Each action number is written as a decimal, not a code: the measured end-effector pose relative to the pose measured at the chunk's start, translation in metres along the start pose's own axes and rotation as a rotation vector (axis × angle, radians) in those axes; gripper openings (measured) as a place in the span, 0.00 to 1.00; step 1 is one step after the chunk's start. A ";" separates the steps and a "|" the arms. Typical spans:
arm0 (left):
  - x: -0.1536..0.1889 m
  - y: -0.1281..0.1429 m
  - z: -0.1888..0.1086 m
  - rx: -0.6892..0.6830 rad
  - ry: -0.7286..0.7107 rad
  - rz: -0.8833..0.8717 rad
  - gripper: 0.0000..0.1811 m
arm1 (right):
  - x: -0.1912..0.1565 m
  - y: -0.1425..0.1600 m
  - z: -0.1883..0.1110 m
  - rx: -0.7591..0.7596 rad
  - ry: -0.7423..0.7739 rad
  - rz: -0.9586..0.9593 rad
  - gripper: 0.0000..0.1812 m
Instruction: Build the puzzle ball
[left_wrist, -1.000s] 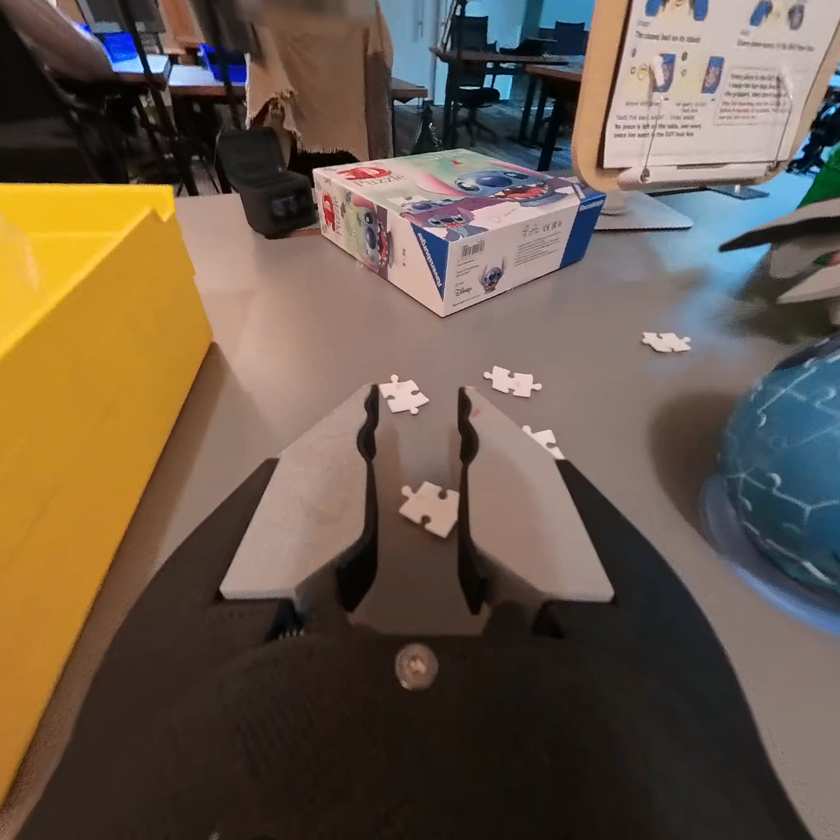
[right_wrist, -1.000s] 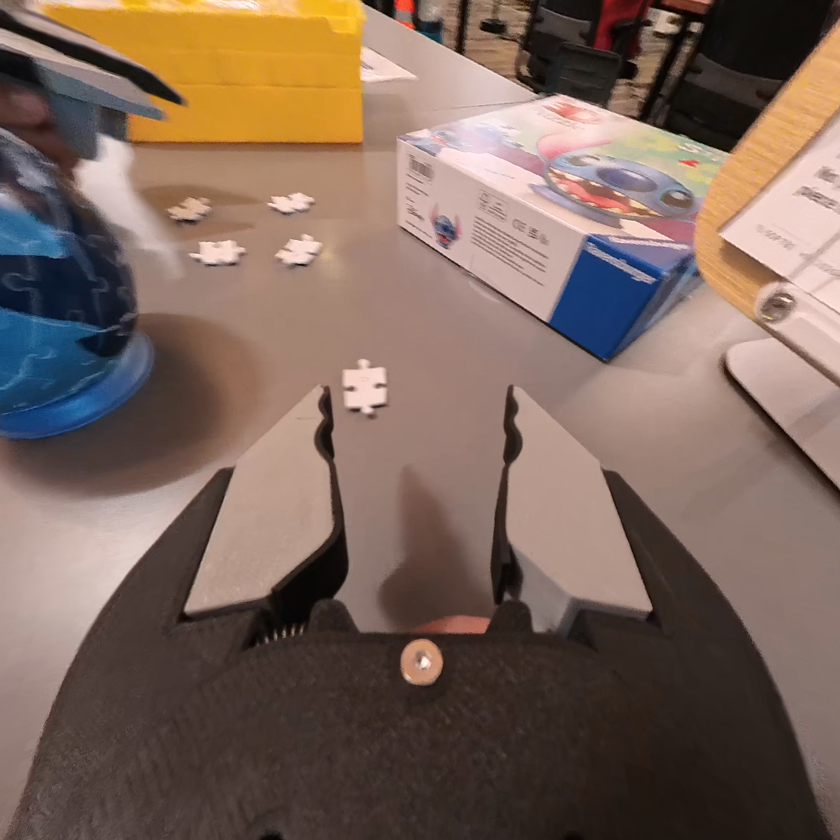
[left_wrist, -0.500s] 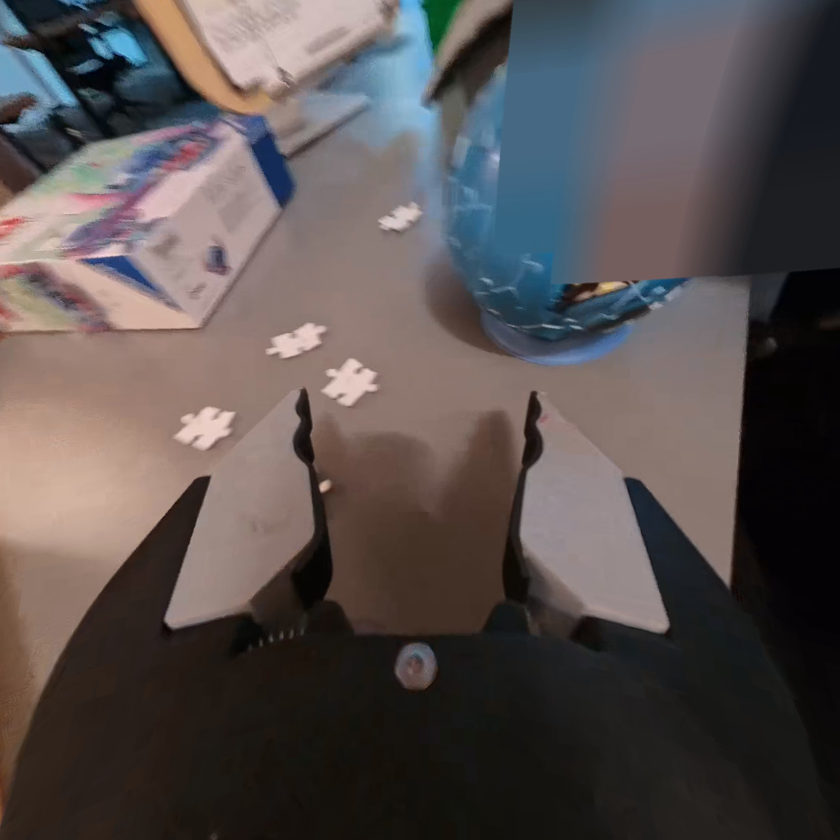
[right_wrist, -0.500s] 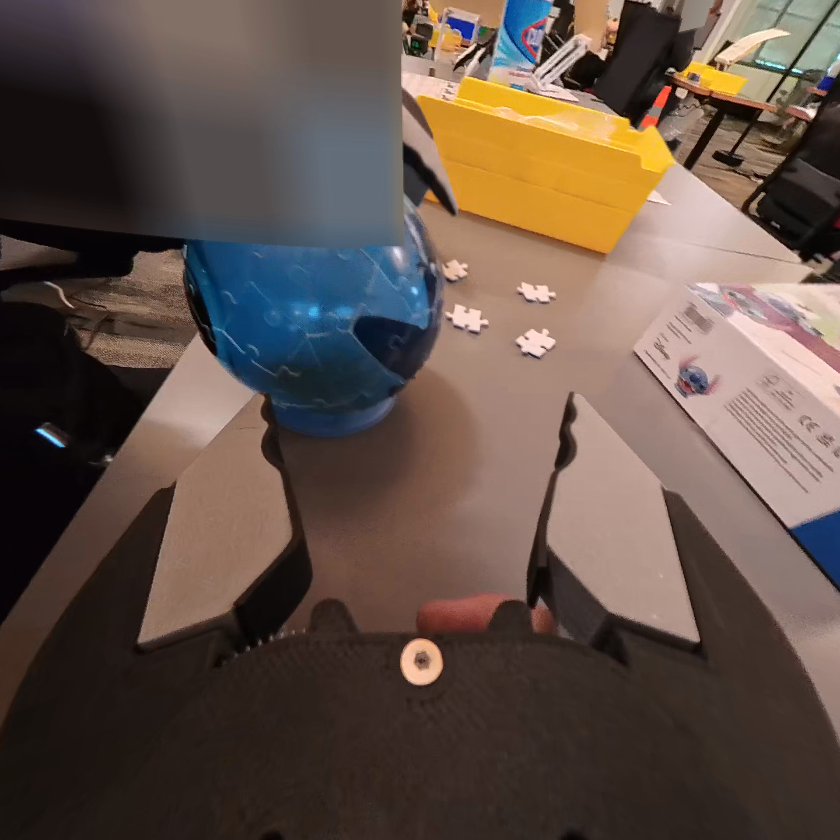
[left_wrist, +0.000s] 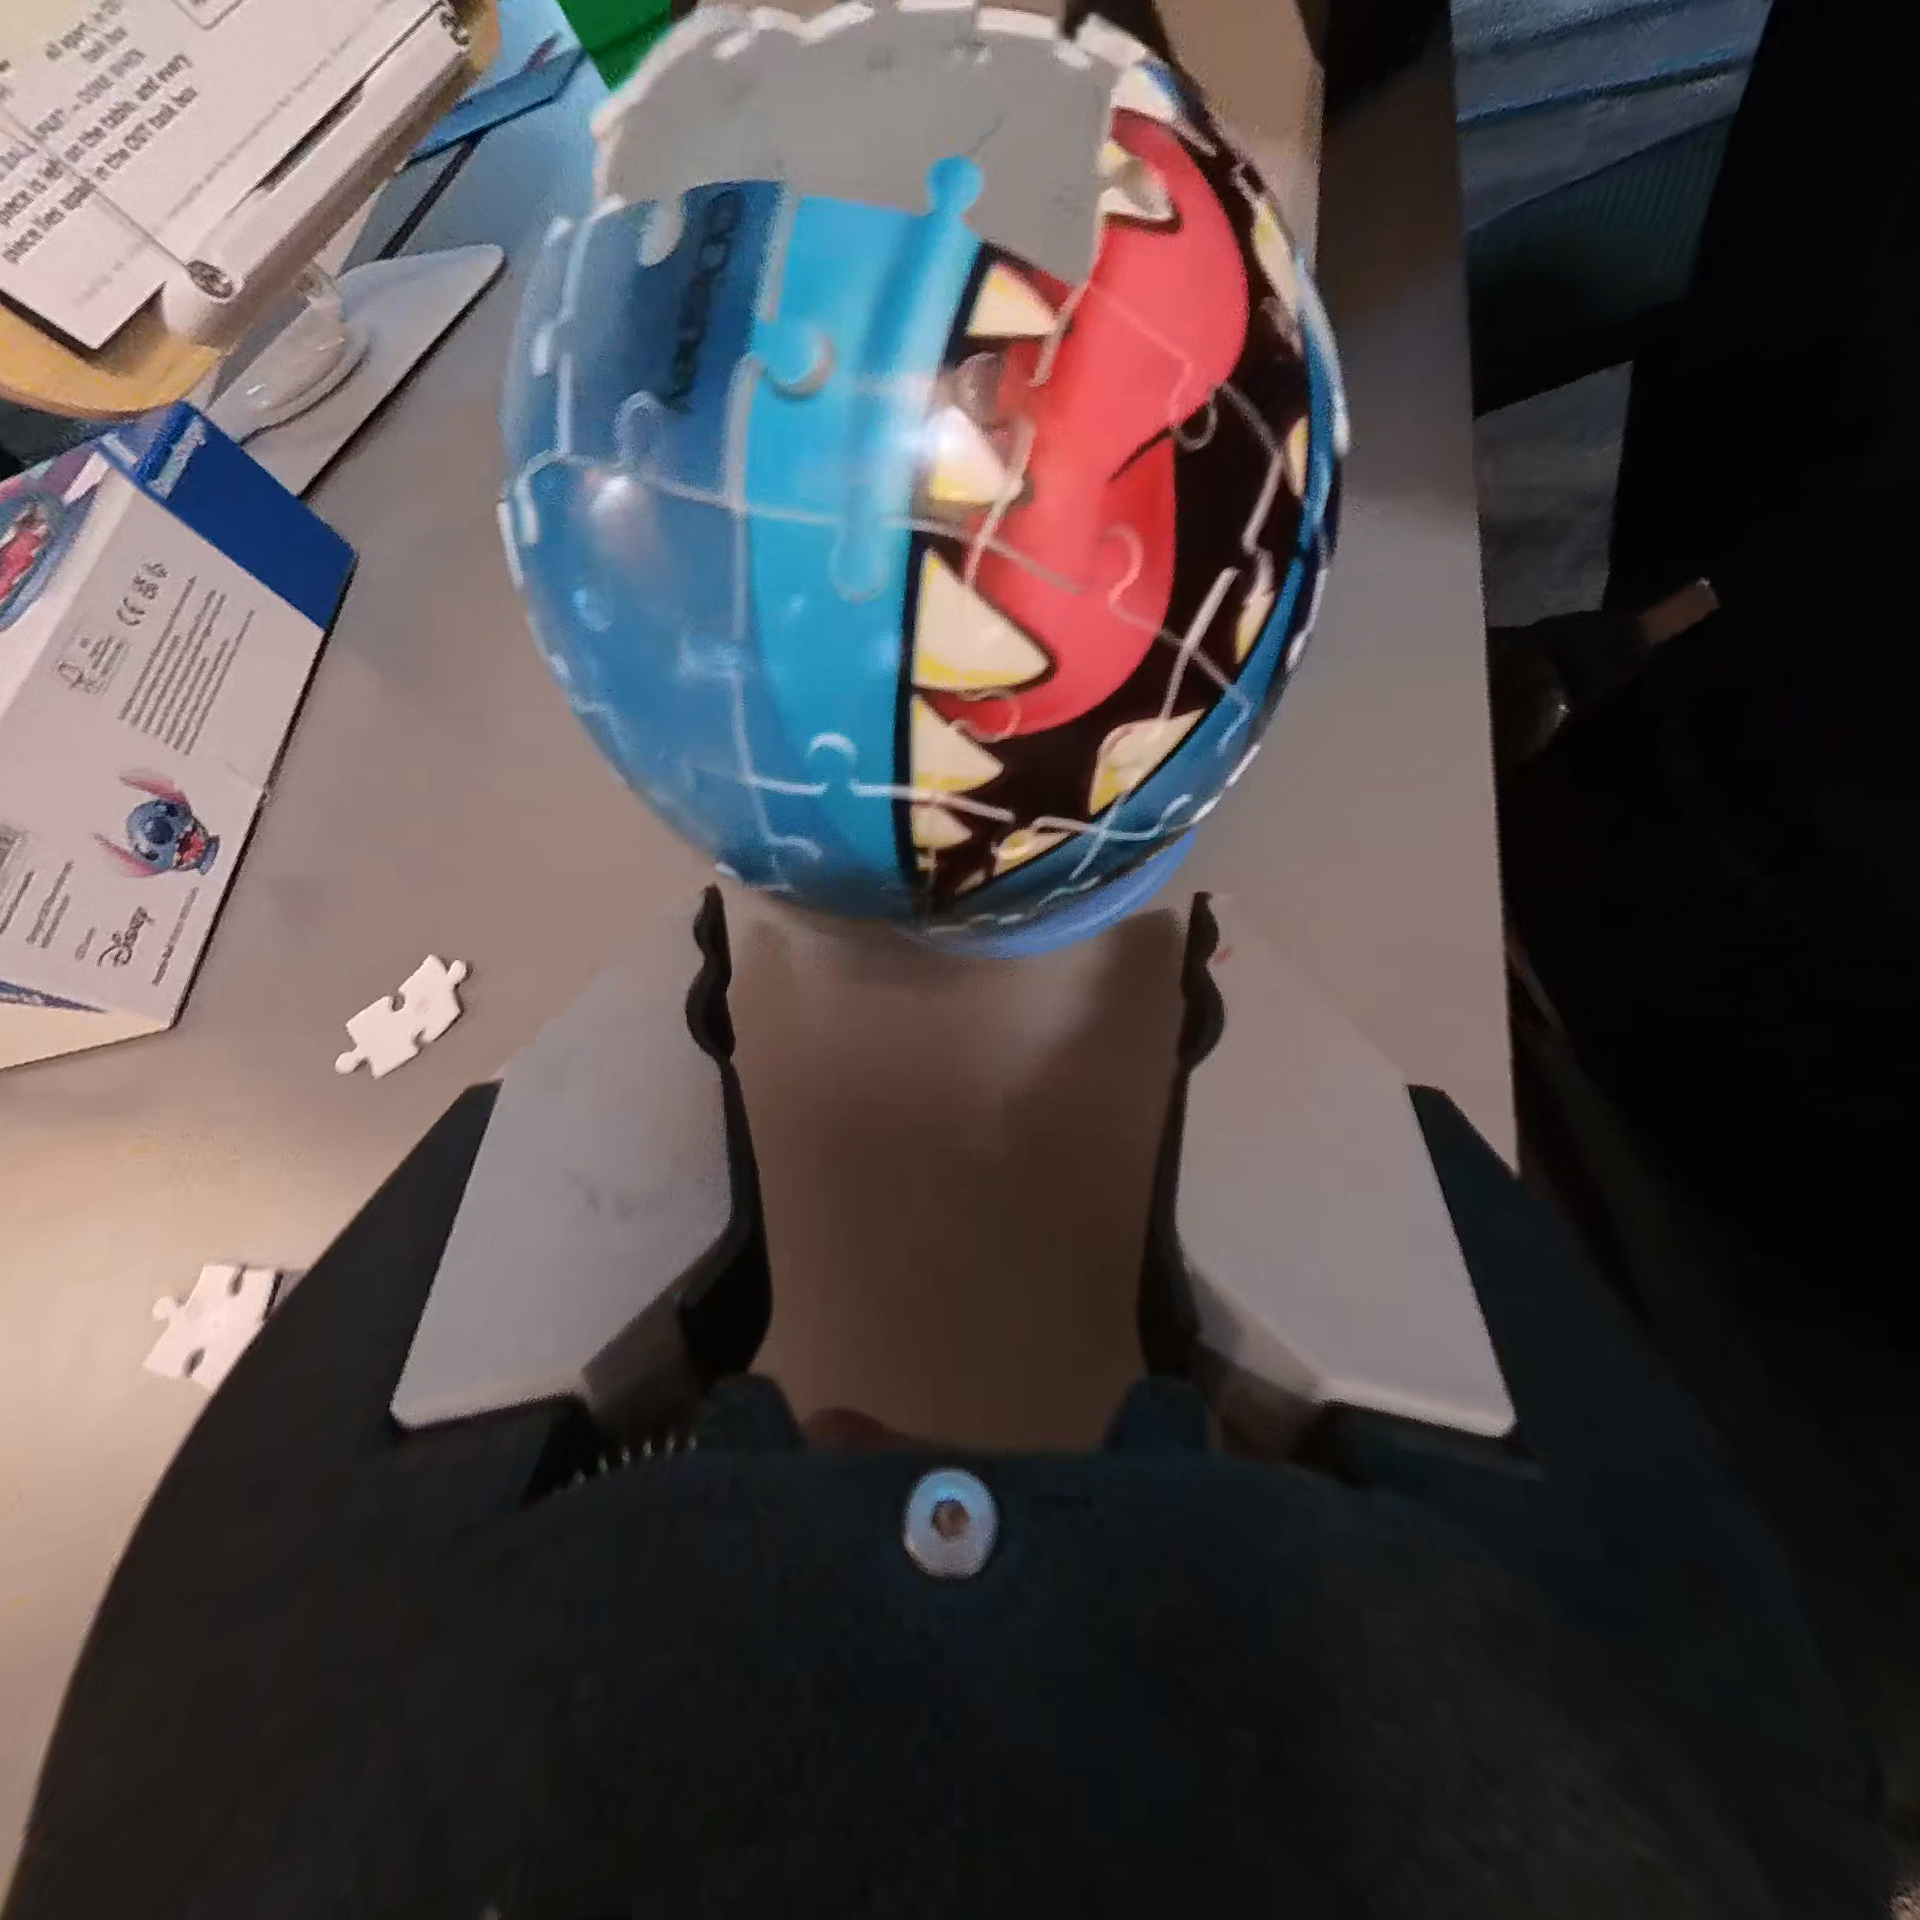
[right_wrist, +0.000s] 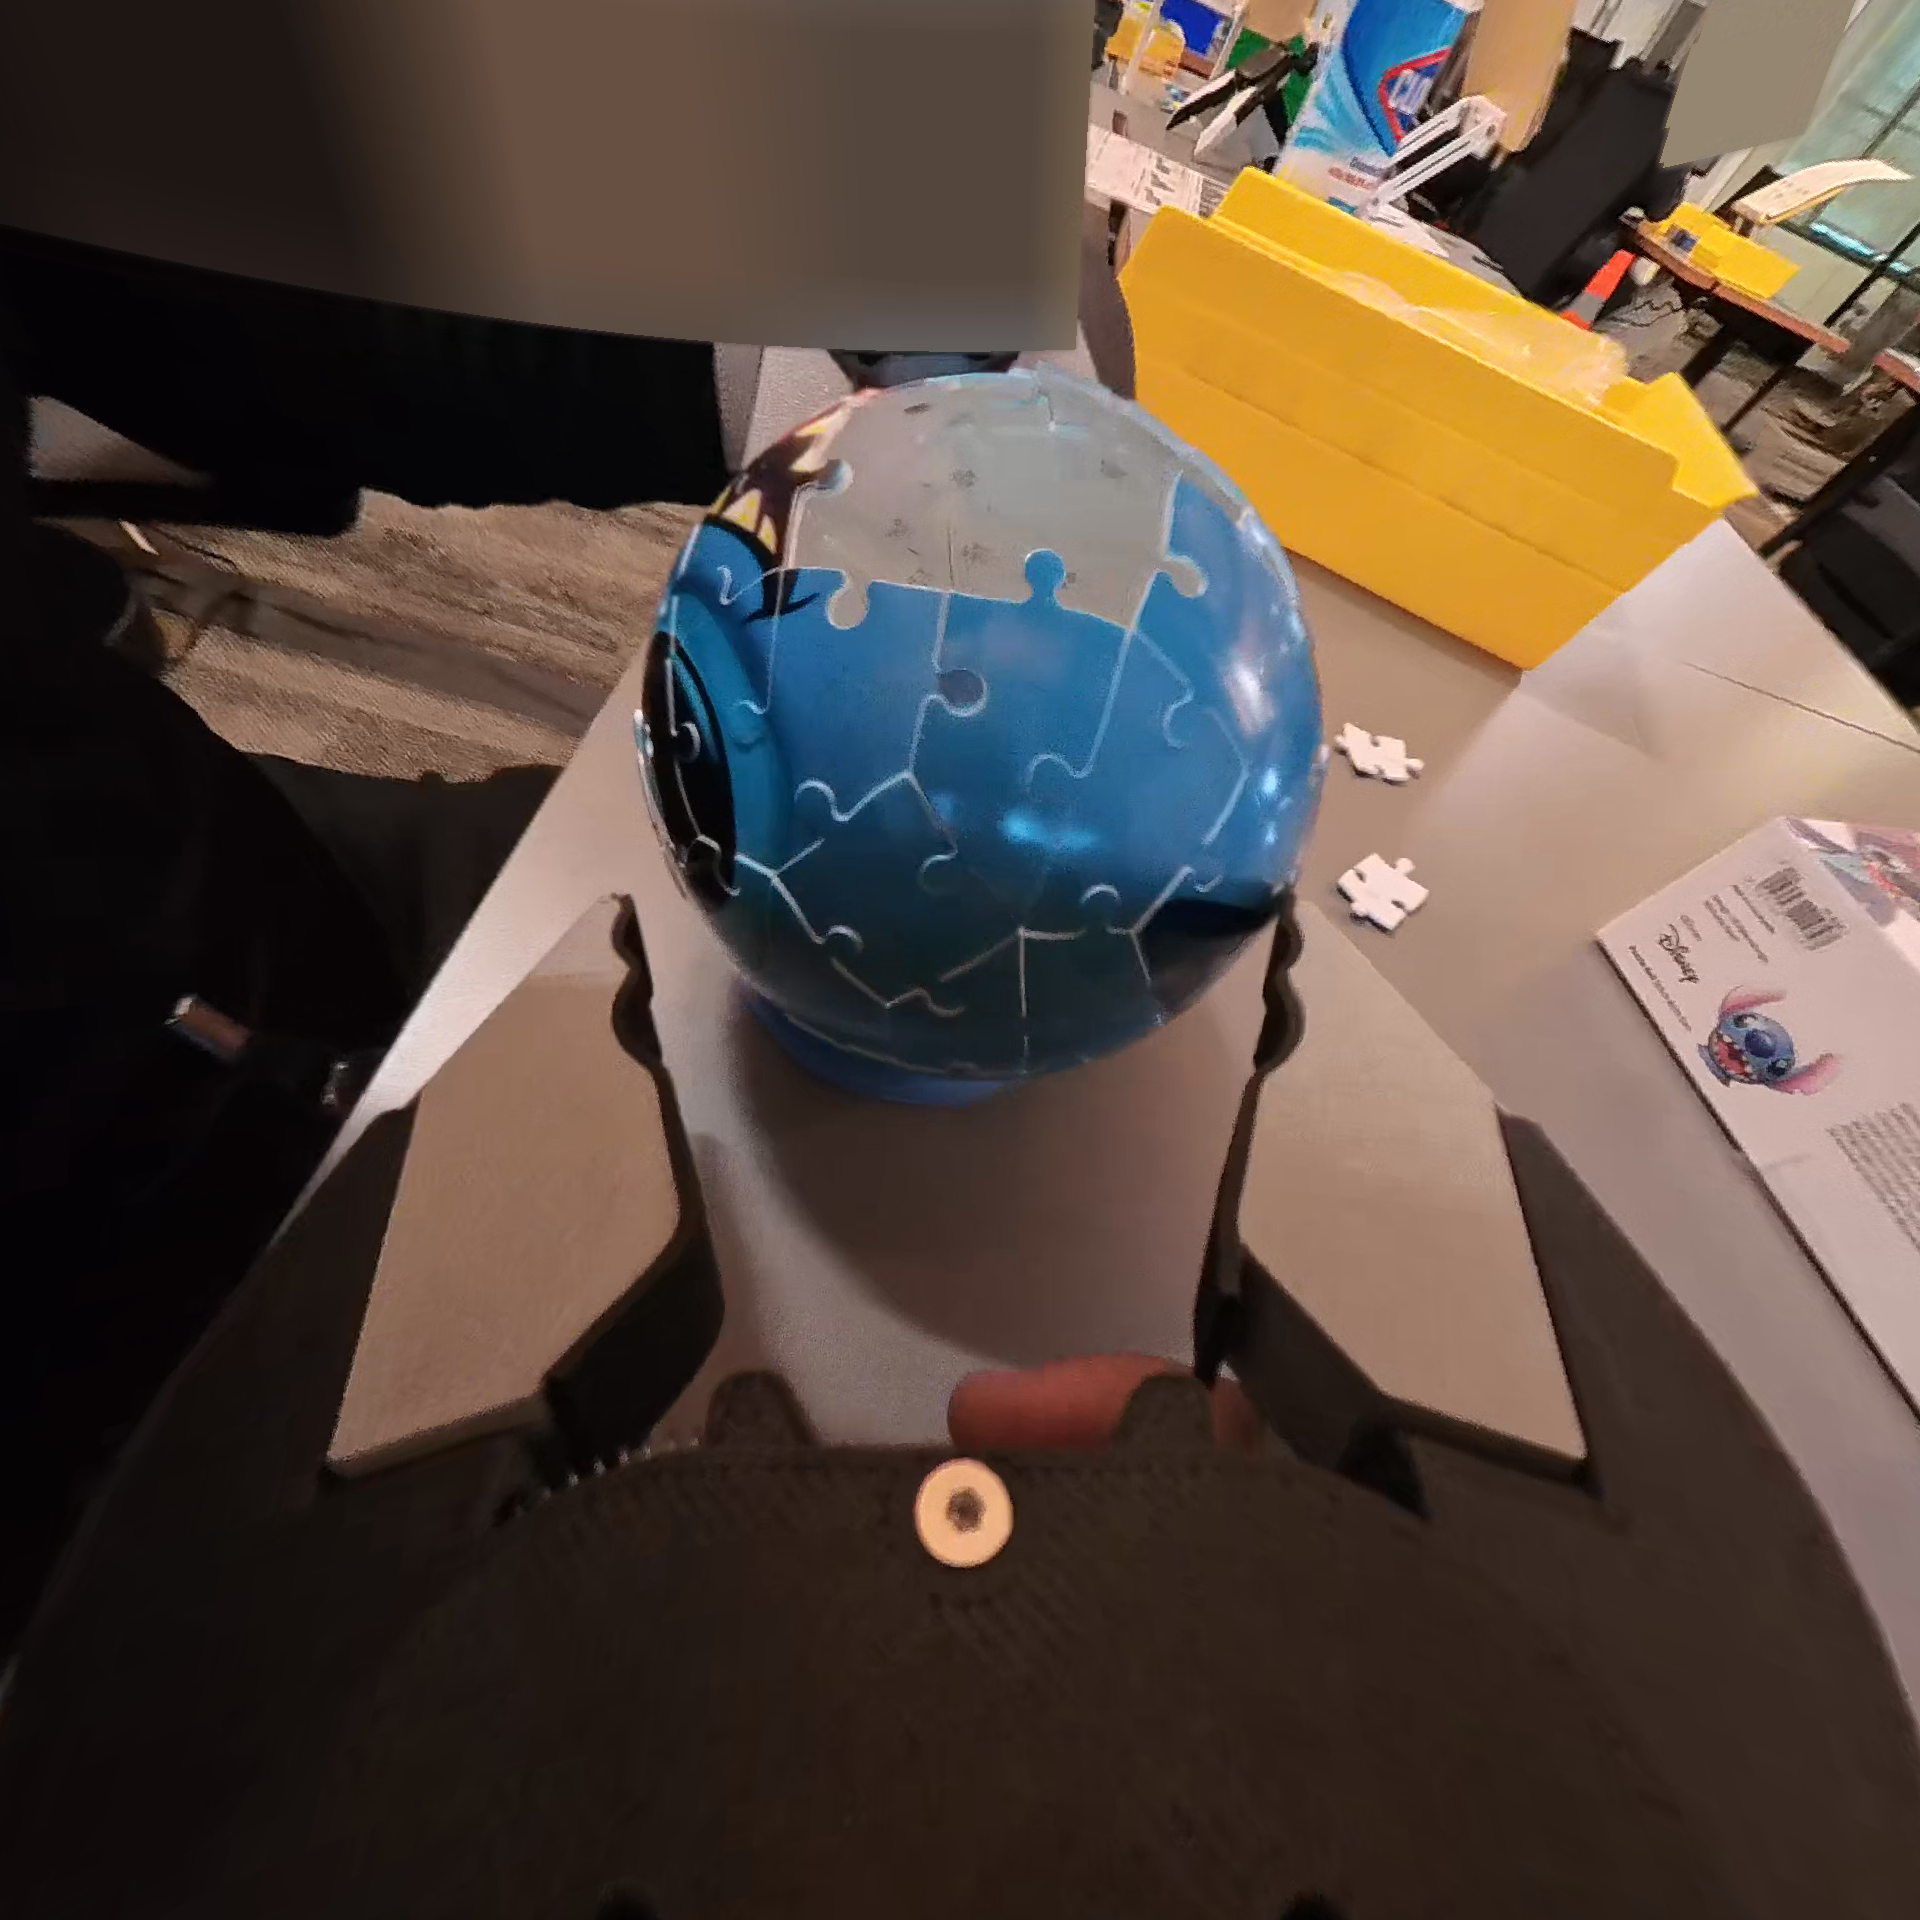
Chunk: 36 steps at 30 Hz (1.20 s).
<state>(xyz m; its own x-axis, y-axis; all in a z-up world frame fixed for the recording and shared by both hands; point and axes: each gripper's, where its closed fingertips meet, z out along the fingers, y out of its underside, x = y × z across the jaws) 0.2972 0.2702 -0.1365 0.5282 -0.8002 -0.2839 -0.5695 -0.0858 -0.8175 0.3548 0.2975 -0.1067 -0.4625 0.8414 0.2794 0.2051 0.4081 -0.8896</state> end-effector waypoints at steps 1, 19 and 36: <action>0.001 0.000 0.003 -0.011 -0.006 0.010 0.47 | 0.001 0.001 0.001 -0.013 0.021 -0.016 0.63; 0.006 -0.010 -0.002 0.044 0.034 -0.112 0.42 | -0.001 0.008 -0.002 0.005 -0.100 0.206 0.59; 0.005 -0.011 0.001 0.038 -0.018 -0.022 0.50 | 0.000 -0.003 -0.007 0.041 -0.019 0.040 0.61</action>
<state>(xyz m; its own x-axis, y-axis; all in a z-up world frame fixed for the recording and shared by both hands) 0.3067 0.2680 -0.1301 0.5519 -0.7876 -0.2740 -0.5333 -0.0809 -0.8420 0.3608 0.2985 -0.1013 -0.4712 0.8498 0.2363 0.1886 0.3588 -0.9142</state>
